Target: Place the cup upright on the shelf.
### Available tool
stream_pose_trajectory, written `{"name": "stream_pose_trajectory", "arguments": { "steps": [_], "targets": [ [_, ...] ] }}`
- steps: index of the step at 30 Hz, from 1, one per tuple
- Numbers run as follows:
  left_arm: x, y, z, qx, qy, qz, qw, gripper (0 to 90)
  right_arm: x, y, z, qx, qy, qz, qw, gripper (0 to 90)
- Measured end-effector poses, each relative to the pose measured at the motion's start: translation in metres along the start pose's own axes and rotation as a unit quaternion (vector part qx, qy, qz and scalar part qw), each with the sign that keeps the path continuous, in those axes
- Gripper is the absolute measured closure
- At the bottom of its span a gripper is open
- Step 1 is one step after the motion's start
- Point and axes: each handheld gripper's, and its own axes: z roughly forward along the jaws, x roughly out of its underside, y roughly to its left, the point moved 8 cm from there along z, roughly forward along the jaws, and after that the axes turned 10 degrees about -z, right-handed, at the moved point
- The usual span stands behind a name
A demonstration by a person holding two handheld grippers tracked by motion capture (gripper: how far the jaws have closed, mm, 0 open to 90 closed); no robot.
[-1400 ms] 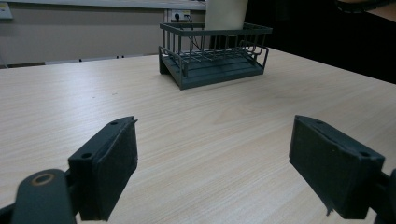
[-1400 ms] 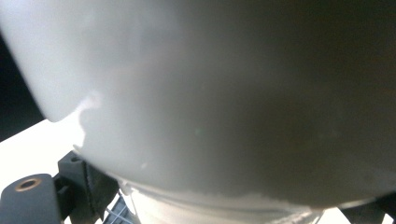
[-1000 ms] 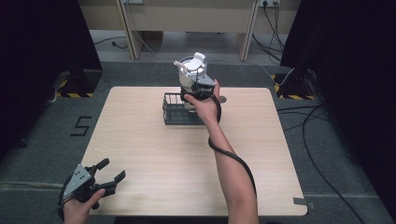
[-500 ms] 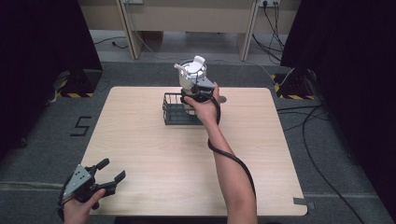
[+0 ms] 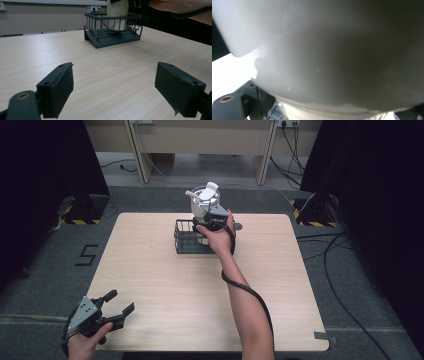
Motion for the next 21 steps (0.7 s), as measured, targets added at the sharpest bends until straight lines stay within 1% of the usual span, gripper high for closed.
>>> {"name": "stream_pose_trajectory", "arguments": {
  "steps": [5, 10, 15, 18, 21],
  "targets": [
    [-0.0001, -0.0006, 0.0, 0.0, 0.0, 0.0, 1.0, 14.8, 0.0007, 0.0015, -0.0004, 0.0, 0.0, 0.0, 1.0, 10.9],
    [0.0, -0.0011, 0.0, 0.001, 0.0, 0.0, 1.0, 14.8, 0.0023, 0.0013, -0.0007, 0.004, -0.009, -0.002, 1.0, 10.7],
    [0.0005, -0.0018, 0.0002, 0.003, 0.002, 0.003, 1.0, 14.8, 0.0044, 0.0008, -0.0024, 0.003, -0.014, 0.005, 0.9999, 10.1],
    [0.0007, -0.0021, 0.0004, 0.003, 0.003, 0.003, 1.0, 14.8, 0.005, 0.0014, -0.0024, 0.005, -0.017, -0.004, 0.9998, 7.2],
    [0.0007, -0.0021, 0.0004, 0.003, 0.003, 0.004, 1.0, 14.8, 0.0056, 0.0017, -0.0014, 0.009, -0.015, -0.002, 0.9998, 4.1]
  ]
}}
